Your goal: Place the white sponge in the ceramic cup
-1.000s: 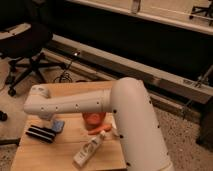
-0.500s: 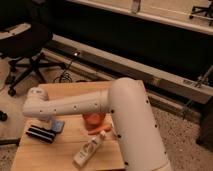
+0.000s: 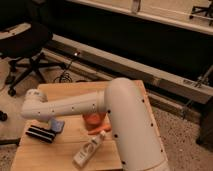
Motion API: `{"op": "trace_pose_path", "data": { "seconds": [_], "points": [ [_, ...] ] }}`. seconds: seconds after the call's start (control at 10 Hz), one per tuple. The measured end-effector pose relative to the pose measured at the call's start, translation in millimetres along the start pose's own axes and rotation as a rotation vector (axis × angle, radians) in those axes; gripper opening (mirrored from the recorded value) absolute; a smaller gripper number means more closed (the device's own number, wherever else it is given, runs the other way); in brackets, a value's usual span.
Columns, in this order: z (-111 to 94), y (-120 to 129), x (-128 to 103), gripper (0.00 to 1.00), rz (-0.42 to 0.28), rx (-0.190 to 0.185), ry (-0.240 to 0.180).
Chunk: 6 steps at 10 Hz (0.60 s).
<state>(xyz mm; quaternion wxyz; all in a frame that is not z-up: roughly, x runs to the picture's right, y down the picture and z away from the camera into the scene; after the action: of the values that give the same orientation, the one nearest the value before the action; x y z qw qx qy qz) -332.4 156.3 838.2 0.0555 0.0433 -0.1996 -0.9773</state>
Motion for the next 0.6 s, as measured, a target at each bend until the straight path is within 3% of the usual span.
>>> {"op": "trace_pose_path", "data": {
  "seconds": [0.3,0.6],
  "points": [
    [0.5,60.2,-4.4,0.8,0.02,-0.125,-0.053],
    [0.3,103.8,-8.6,0.8,0.057,-0.193,-0.091]
  ]
}}
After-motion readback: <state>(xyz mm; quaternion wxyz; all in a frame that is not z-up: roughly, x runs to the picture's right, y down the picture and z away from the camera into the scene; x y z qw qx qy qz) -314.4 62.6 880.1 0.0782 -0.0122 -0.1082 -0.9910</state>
